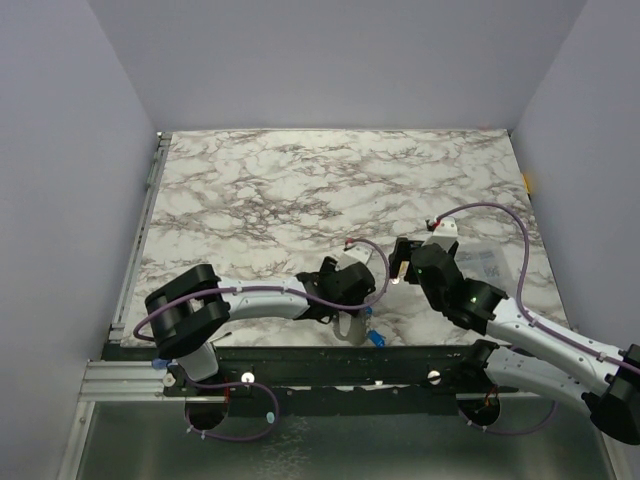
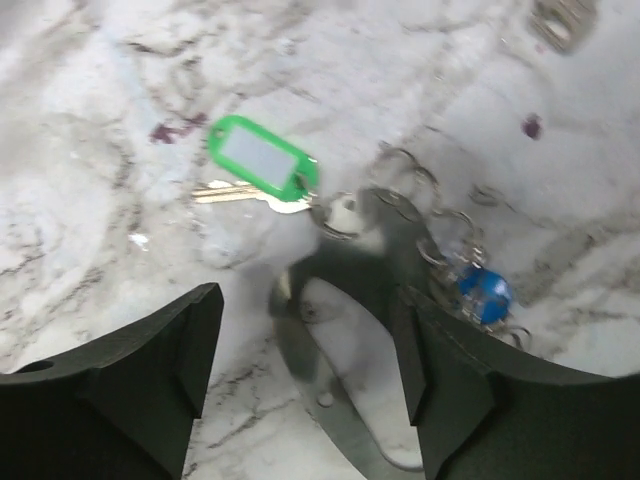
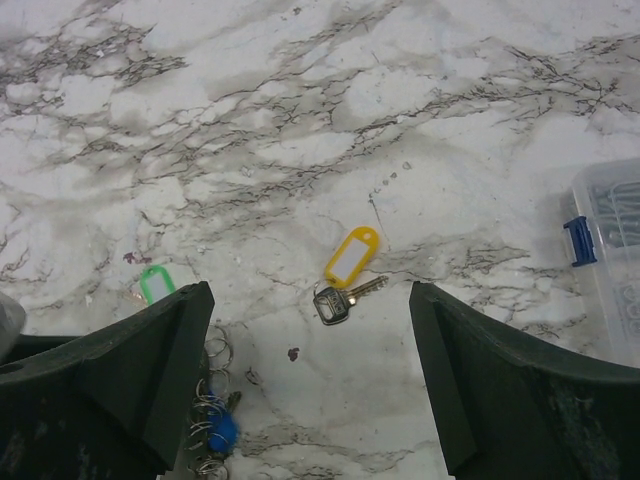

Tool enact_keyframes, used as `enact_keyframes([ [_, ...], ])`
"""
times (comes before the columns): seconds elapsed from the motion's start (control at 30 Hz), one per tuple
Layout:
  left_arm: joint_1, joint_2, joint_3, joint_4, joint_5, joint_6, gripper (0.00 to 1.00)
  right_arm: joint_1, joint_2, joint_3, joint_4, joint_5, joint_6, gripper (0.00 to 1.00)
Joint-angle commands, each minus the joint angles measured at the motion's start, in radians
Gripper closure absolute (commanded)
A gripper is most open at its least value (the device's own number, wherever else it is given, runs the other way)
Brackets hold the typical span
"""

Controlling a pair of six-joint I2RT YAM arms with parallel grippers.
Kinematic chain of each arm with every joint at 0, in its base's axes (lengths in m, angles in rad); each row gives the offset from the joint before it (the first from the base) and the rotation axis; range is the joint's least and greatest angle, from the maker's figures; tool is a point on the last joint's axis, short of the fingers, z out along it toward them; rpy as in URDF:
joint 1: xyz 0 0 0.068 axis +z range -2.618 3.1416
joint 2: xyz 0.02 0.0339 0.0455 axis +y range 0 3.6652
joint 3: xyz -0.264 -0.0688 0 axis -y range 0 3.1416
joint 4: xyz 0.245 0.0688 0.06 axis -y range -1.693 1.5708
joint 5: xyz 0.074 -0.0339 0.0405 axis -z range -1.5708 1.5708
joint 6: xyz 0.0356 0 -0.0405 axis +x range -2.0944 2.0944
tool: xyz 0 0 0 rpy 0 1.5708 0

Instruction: Put the keys on the keyring

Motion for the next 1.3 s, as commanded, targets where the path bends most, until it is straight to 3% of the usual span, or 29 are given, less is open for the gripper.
enact_keyframes([
  [0.0, 0.097, -0.046, -0.046, -0.021, -0.141, -0.116, 0.29, 0.004, -0.01, 0.037, -0.064, -0.026, 0.024, 0.1],
  [0.27, 0.111, -0.198, -0.137, 0.022, -0.048, -0.083, 0.29, 0.004, 0.014, 0.047, -0.152, -0.178, 0.13, 0.16],
  [0.43, 0.113, -0.324, -0.061, -0.156, -0.076, 0.032, 0.25, 0.004, 0.087, 0.01, -0.073, -0.471, 0.153, 0.23],
  [0.57, 0.116, -0.403, -0.003, -0.287, -0.186, 0.143, 0.2, 0.005, 0.164, -0.017, -0.006, -0.588, 0.203, 0.28],
  [0.83, 0.119, -0.483, -0.047, -0.325, -0.308, 0.269, 0.11, 0.005, 0.317, 0.04, 0.007, -0.598, 0.263, 0.42],
  [1.27, 0.125, -0.512, -0.065, -0.311, -0.258, 0.238, 0.11, 0.008, 0.485, 0.113, -0.034, -0.534, 0.321, 0.56],
])
